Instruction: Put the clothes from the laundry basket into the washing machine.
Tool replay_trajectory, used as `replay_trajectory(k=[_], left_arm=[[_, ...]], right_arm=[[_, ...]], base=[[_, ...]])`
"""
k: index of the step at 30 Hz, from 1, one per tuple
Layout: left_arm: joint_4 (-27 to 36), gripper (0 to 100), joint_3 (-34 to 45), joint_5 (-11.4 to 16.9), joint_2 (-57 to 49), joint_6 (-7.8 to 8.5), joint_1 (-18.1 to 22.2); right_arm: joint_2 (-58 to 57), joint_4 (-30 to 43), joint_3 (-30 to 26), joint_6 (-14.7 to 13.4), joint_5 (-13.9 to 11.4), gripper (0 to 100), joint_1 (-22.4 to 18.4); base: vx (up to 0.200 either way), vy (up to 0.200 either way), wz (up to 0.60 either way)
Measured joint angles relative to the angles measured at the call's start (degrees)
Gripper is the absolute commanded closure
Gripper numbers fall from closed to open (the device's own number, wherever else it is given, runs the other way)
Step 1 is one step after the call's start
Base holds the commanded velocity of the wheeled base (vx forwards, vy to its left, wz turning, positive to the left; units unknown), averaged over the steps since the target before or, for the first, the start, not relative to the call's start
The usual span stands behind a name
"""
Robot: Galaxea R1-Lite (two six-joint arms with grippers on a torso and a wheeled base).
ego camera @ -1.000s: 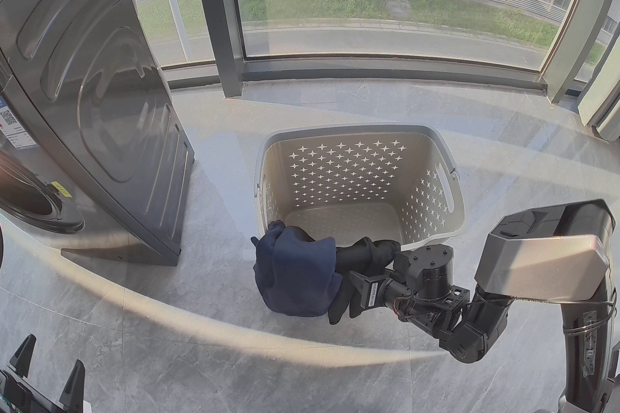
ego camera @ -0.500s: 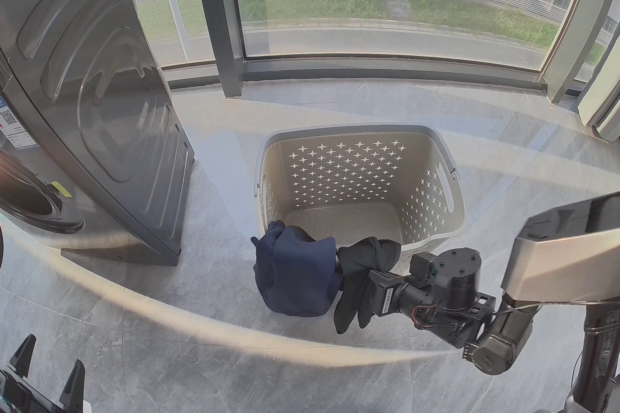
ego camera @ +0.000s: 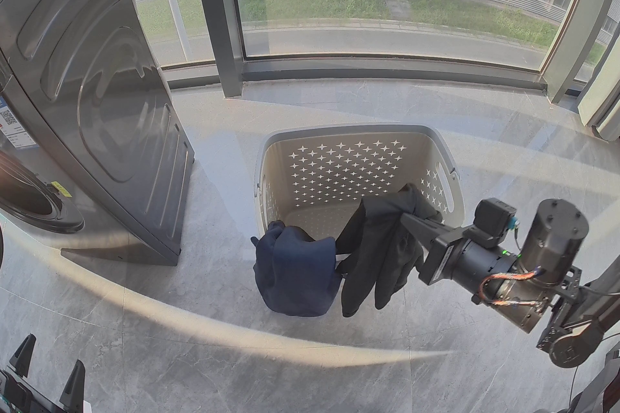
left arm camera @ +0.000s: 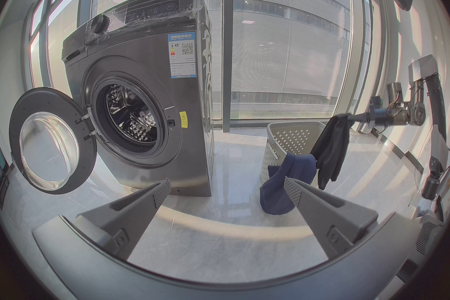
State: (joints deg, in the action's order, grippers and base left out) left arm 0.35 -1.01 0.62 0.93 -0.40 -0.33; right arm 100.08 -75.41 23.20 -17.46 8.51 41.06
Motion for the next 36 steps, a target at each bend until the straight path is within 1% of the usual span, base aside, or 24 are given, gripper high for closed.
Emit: replay_trajectory(k=[2, 5, 12, 19, 32, 36], left_arm=[[0.0, 0, 0.0, 0.0, 0.0, 0.05, 0.0], [0.0, 0, 0.0, 0.0, 0.0, 0.05, 0.0], [0.1, 0, 0.0, 0.0, 0.0, -0.24, 0.0], [0.1, 0, 0.0, 0.0, 0.0, -0.15, -0.1], [0.1, 0, 0.0, 0.0, 0.0, -0.39, -0.1], [0.2, 0, 0.0, 0.0, 0.0, -0.24, -0.2]], right_arm=[[-3.3, 1.2, 0.4, 1.2, 0.0, 100, 0.9], [-6.9, 1.9, 0.5, 1.9, -0.1, 100, 3.0], [-11.9, 1.9, 0.4, 2.2, -0.5, 100, 5.2], [-12.8, 0.0, 0.3, 2.1, -0.5, 100, 5.9], [-12.2, -0.2, 0.7, 2.3, 0.0, 100, 5.1], [-11.8, -1.0, 0.9, 2.3, 0.1, 100, 5.1]], base=[[-0.2, 0.0, 0.0], [-0.2, 0.0, 0.0], [-0.2, 0.0, 0.0], [0.0, 0.0, 0.0], [0.0, 0.2, 0.0], [0.0, 0.2, 0.0]])
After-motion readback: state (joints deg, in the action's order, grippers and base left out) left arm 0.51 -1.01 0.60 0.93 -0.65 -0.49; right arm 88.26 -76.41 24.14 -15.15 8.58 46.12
